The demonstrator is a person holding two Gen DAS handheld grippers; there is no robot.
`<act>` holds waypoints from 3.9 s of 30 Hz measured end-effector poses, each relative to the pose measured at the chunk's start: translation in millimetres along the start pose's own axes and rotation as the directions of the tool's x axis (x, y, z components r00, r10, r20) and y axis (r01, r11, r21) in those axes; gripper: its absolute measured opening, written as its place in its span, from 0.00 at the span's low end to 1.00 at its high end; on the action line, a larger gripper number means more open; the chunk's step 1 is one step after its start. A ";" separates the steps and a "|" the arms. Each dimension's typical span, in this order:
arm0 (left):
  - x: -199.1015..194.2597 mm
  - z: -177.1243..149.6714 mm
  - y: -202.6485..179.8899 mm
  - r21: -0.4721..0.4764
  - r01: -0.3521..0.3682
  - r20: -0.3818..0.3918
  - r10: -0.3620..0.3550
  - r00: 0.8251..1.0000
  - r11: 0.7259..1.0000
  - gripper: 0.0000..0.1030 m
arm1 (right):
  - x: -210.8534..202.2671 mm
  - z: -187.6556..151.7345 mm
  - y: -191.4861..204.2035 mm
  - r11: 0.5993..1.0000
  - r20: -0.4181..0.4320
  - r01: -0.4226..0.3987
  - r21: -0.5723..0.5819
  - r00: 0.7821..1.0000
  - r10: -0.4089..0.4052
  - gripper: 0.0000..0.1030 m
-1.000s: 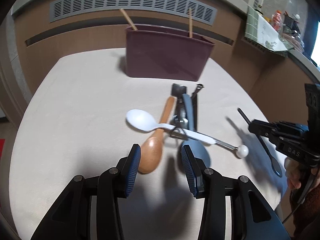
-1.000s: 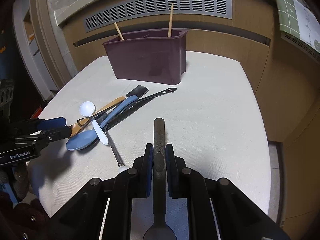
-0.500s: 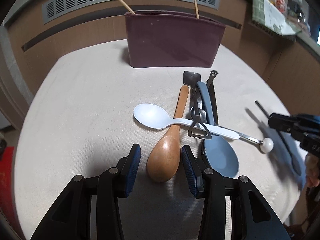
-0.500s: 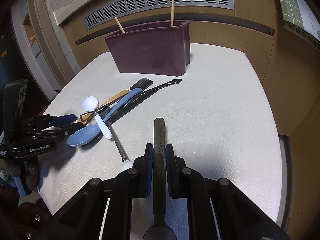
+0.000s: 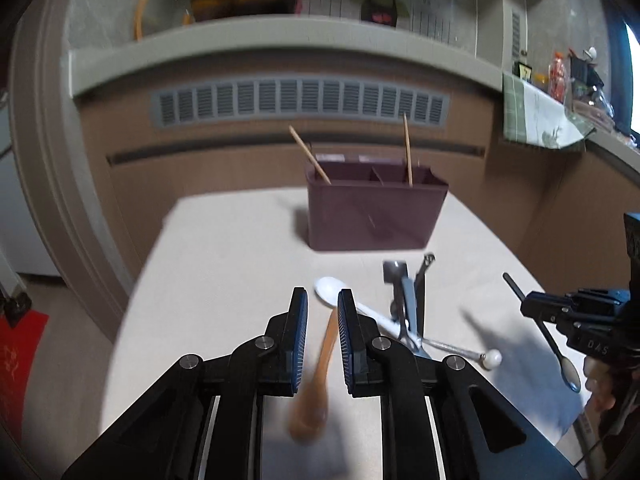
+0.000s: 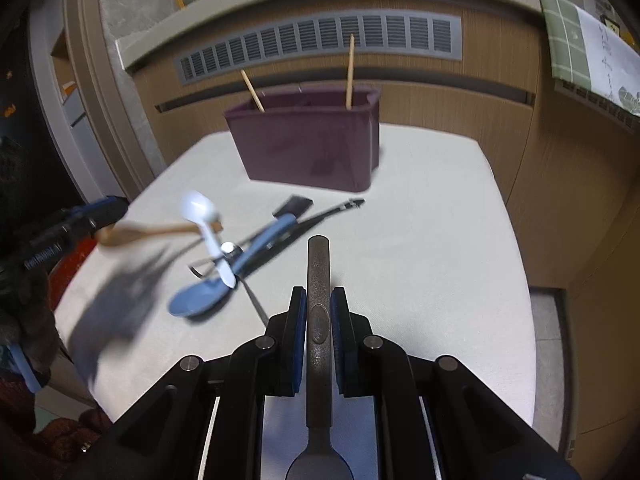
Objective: Organize utensils
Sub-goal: 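Close the left gripper on the wooden spoon handle and lift it, then carry the wooden spoon with the left gripper above the caddy, then drop the wooden spoon into the caddy by opening the left gripper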
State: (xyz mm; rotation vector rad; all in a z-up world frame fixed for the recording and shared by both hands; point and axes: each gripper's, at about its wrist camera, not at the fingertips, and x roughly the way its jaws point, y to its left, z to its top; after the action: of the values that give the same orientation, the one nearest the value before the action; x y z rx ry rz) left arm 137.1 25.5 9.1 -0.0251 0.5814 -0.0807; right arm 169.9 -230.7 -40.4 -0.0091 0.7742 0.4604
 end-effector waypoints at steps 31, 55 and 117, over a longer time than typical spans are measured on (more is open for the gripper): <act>120.8 -7.3 5.1 -0.060 0.092 -0.337 -0.107 0.935 0.994 0.12 | 16.8 17.3 -11.9 0.993 0.004 -0.060 0.105 0.998 0.059 0.10; 20.1 7.8 21.5 -0.124 0.109 -0.090 -0.120 0.989 0.986 0.12 | 75.5 -1.7 -9.5 0.999 -0.196 0.035 -0.033 0.980 -0.041 0.14; 111.9 92.4 46.8 -0.208 0.199 0.027 -0.198 0.980 0.958 0.42 | 30.0 124.0 -49.3 0.998 0.213 0.064 -0.023 0.975 -0.057 0.19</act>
State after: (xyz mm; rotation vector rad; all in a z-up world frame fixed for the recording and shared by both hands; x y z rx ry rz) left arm 284.3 63.0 22.9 -0.2899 0.5785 -0.2144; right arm 291.8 -241.5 20.7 -0.0107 0.5551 0.4073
